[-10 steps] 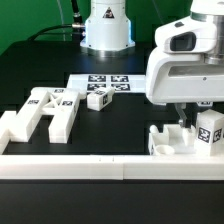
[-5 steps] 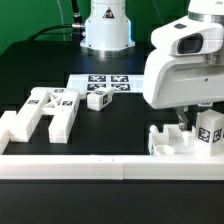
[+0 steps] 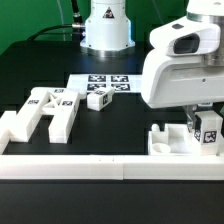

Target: Assemble chair

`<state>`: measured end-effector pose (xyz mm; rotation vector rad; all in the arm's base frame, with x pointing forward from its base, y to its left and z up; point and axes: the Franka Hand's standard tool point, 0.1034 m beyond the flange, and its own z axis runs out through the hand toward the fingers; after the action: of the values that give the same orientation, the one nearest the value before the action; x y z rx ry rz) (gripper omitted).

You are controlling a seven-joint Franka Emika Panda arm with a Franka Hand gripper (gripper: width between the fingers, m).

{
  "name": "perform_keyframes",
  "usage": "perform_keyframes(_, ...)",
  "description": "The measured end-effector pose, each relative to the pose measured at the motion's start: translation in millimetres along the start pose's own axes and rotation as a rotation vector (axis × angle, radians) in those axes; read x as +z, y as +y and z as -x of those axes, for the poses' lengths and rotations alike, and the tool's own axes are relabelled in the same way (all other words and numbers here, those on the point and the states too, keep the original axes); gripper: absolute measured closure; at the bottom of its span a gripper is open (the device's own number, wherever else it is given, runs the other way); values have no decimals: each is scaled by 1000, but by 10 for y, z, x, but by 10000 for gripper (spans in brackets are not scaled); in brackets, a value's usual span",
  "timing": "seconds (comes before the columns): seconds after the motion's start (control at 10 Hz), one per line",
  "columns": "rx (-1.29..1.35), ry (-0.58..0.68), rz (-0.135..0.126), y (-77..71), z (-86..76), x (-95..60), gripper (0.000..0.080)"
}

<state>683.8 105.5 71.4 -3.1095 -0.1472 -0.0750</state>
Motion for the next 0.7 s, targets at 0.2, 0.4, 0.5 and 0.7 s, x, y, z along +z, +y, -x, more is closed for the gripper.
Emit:
perform_keyframes(0.2, 203, 0, -8, 26, -2, 1, 511)
perform_keyframes(0.4, 371, -1, -11, 36, -3, 0, 511)
perform_keyframes(0.5, 477, -1, -11, 30, -2, 1, 510)
perform_keyframes(0.7, 655, 0, -12, 13, -4, 1, 509)
